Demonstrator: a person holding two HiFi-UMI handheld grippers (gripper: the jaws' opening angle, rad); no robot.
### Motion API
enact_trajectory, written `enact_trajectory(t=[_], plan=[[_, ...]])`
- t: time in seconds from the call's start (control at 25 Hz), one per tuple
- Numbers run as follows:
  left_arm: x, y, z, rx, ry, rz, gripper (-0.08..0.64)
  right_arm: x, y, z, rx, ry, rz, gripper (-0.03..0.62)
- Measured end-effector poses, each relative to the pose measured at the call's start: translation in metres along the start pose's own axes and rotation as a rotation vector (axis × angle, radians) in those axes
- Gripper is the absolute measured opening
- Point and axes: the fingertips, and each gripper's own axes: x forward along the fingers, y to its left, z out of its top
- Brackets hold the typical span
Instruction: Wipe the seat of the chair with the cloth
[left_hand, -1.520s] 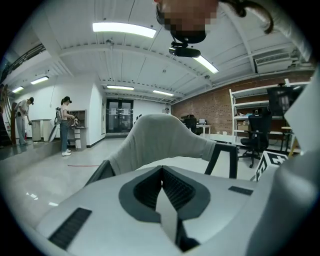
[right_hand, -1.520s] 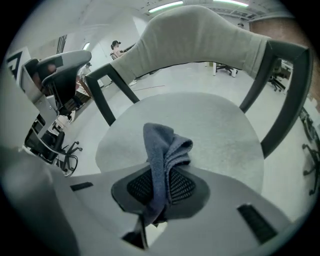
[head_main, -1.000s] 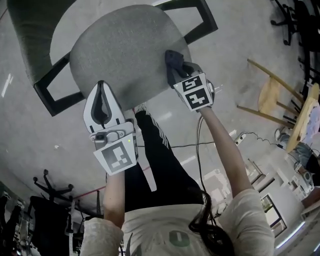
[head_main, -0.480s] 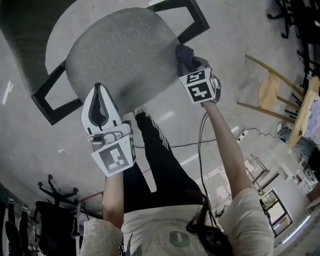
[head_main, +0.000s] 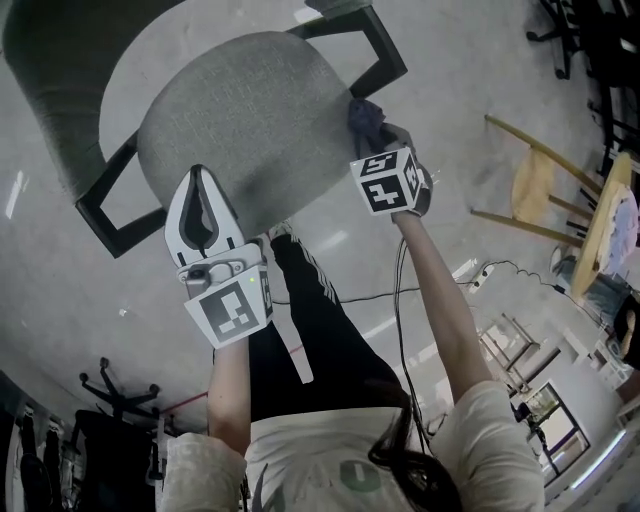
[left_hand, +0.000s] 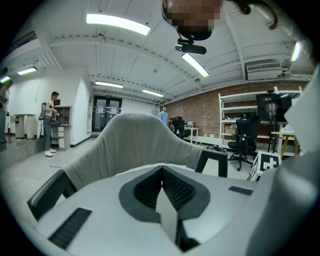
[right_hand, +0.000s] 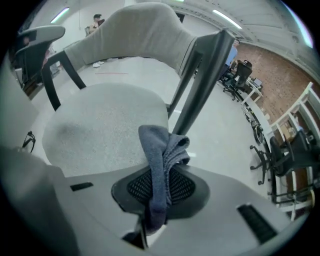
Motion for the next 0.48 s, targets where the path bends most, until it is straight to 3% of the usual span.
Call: enact_trajectory(t=[0.12, 0.2, 0.36, 0.48], plan=[[0.0, 0.004, 0.032, -0.007, -0.038, 0.007, 0.015, -0.03, 0.017, 0.035, 0.072, -0.07, 0.032, 0.055], [0.004, 0.008, 0.068, -0.008, -0.087, 0.018, 0.015, -0.06, 0.026, 0.083, 0.098, -0.167, 0.049, 0.055], [0.011, 0.014, 0.173, 0.004, -0.24, 0.029, 0.015, -0.155, 0.016, 0.2, 0.13, -0.435, 0.042, 0.055], [-0.012, 0.021, 0.256, 0.009, -0.326, 0.023, 0.015, -0.263, 0.009, 0.268, 0.142, -0.636, 0.02, 0.055]])
